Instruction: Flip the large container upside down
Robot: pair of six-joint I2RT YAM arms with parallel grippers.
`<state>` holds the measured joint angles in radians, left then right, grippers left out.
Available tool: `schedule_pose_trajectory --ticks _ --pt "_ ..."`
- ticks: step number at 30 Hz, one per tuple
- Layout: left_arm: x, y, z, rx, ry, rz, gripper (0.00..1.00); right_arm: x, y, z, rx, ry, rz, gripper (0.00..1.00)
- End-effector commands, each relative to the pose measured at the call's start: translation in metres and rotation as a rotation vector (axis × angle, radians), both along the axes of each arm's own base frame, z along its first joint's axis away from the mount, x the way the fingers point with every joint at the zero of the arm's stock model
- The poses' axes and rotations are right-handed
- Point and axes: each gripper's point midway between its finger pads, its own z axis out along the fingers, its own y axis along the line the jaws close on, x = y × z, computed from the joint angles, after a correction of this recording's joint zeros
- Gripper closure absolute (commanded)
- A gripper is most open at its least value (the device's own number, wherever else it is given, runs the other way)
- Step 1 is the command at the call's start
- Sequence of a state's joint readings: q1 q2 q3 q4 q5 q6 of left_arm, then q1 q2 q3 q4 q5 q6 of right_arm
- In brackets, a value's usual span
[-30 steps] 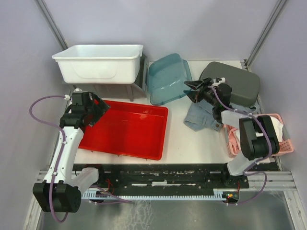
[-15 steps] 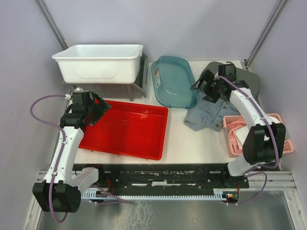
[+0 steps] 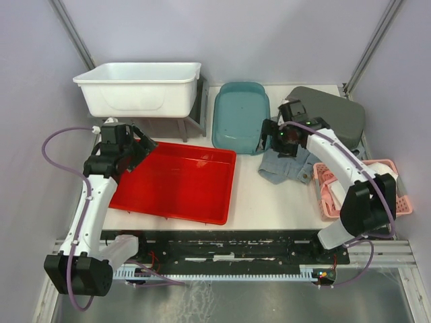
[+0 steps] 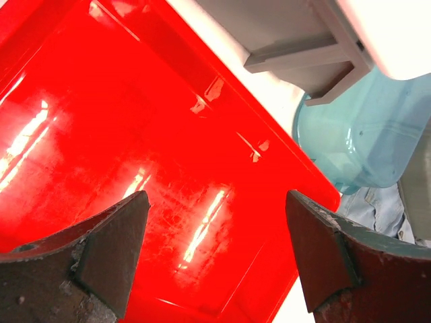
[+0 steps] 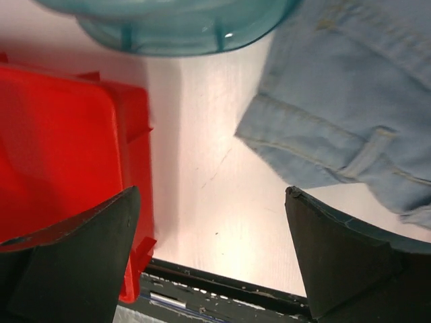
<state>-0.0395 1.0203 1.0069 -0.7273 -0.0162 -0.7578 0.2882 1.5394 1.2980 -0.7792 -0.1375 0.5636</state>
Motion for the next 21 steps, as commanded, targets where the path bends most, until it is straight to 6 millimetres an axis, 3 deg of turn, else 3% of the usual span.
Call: schedule_pose_trajectory --ticks 1,7,9,15,21 --pt "0.014 -0.004 0.033 0.035 -0.095 -0.05 0.11 -0.003 0.028 -0.013 -0.033 -0.028 0.03 0.09" --pt "0.013 -0.007 0.03 0.041 -0.085 -0.063 0.11 0.023 0.073 -0.044 0.04 0.006 0.01 0.66" --pt "0.012 -0.007 0.029 0.041 -0.082 -0.062 0.11 0.04 0.081 -0.052 0.046 0.001 -0.003 0.71" --pt "0.01 -0.006 0.034 0.051 -0.086 -0.06 0.11 0.096 0.092 -0.063 -0.018 -0.036 -0.017 0.75" --pt "0.006 -0.003 0.036 0.062 -0.085 -0.051 0.11 0.132 0.09 -0.069 -0.005 -0.047 -0.085 0.77"
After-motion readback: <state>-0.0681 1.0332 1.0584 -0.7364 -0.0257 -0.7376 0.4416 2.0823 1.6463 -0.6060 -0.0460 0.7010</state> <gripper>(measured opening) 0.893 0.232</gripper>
